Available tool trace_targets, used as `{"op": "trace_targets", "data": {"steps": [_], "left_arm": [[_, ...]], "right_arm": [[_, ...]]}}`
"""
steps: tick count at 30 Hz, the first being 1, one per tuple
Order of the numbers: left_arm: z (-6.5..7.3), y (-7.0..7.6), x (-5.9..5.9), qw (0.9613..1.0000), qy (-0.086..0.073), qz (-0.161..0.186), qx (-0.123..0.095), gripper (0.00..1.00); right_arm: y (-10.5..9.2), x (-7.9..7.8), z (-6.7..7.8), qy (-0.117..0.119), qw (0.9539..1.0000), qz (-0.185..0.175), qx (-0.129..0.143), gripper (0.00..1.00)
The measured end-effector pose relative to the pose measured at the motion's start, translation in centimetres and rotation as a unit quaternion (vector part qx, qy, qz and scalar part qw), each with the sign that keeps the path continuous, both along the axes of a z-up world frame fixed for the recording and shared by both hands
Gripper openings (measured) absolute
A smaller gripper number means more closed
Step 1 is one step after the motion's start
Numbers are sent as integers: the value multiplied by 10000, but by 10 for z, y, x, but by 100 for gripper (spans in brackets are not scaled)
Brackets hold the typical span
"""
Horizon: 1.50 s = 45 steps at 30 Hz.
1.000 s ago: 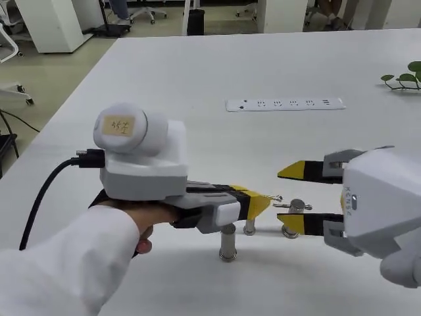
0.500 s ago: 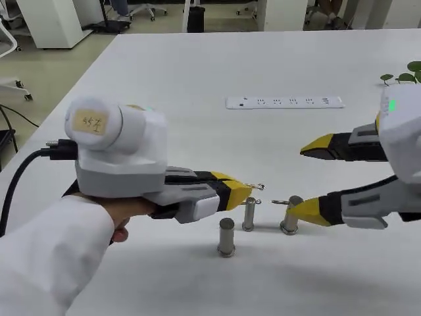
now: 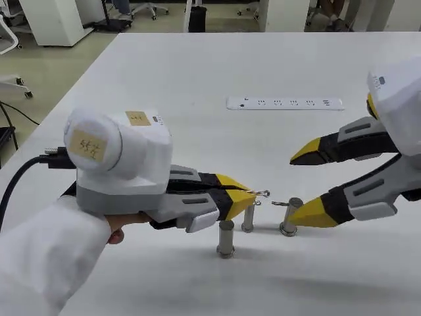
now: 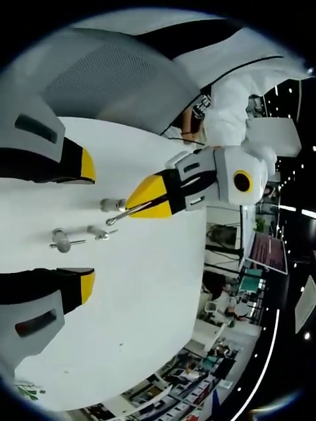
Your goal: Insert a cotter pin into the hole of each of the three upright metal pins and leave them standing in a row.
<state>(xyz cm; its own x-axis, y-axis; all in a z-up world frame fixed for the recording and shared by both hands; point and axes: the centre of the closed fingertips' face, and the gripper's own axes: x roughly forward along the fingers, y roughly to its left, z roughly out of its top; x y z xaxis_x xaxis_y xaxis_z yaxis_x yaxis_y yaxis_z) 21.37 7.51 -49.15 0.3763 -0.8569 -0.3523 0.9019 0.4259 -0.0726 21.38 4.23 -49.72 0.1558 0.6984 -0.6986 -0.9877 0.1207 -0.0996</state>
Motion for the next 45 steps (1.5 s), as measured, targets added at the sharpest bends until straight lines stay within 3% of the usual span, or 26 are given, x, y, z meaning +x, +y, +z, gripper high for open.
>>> {"op": "trace_targets", "data": {"steps": [3,9,19,23,28,35,41,45], "left_arm": [[0,-2,-1,9997,-192,-151,12,0],[1,-6,-4,9985,-401,-362,27,0],[-7,-15,-16,9965,-419,-710,165,0],[-7,-17,-18,9960,-428,-769,127,0],[-2,-20,-21,9952,-479,-855,29,0],[4,-21,-26,9940,-546,-947,-40,0],[2,-21,-29,9936,-534,-997,-5,0],[1,-21,-30,9934,-484,-1040,2,0]], "right_arm": [[1,-4,-1,45,9999,150,-59,46],[4,-9,-2,186,9996,219,-24,39],[8,-19,0,406,9985,313,169,30],[9,-24,-3,484,9980,359,180,25],[12,-26,-7,419,9982,390,172,15],[14,-30,-10,493,9975,487,168,8],[14,-36,-14,498,9966,645,78,0],[13,-37,-16,498,9961,728,53,0]]}}
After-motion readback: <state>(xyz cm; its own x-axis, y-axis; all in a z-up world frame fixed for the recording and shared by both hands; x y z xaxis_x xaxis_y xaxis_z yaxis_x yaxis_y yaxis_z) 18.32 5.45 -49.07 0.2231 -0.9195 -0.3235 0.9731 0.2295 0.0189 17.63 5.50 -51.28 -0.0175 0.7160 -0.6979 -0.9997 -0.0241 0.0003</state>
